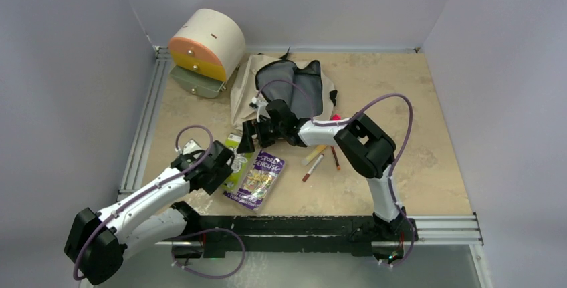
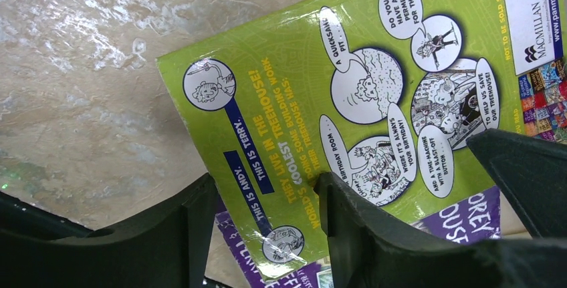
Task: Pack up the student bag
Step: Pick up the book from the center of the board.
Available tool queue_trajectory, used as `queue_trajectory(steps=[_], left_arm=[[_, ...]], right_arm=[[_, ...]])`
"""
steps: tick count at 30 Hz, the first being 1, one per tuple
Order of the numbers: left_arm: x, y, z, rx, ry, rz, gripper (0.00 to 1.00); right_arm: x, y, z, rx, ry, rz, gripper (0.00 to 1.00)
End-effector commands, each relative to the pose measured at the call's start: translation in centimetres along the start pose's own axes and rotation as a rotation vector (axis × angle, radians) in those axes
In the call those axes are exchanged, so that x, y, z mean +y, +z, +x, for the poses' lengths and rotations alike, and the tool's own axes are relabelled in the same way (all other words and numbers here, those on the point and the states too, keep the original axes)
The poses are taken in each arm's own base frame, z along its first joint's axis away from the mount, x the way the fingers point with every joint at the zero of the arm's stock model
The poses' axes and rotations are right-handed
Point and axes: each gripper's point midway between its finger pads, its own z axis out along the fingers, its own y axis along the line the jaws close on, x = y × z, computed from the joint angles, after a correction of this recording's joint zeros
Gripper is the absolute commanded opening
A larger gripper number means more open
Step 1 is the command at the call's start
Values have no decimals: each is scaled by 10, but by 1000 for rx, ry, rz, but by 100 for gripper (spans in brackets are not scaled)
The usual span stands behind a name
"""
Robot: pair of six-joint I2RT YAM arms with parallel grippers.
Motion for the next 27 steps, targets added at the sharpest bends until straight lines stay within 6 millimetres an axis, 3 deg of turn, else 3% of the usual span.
queue_trajectory(steps=[1, 8, 12, 14, 27], left_arm=[[18, 22, 20, 61, 56, -59, 50], [22, 29, 24, 69, 77, -60, 47], [20, 32, 26, 74, 98, -58, 46], [19, 34, 26, 73, 106, -68, 45], [5, 22, 16, 48, 136, -18, 44]], right_arm=[[3, 7, 7, 66, -29, -43, 92], [1, 15, 14, 101, -12, -69, 82], [3, 12, 14, 92, -1, -88, 70], [7, 8, 10, 69, 5, -95, 60], [38, -31, -31, -107, -8, -91, 25]])
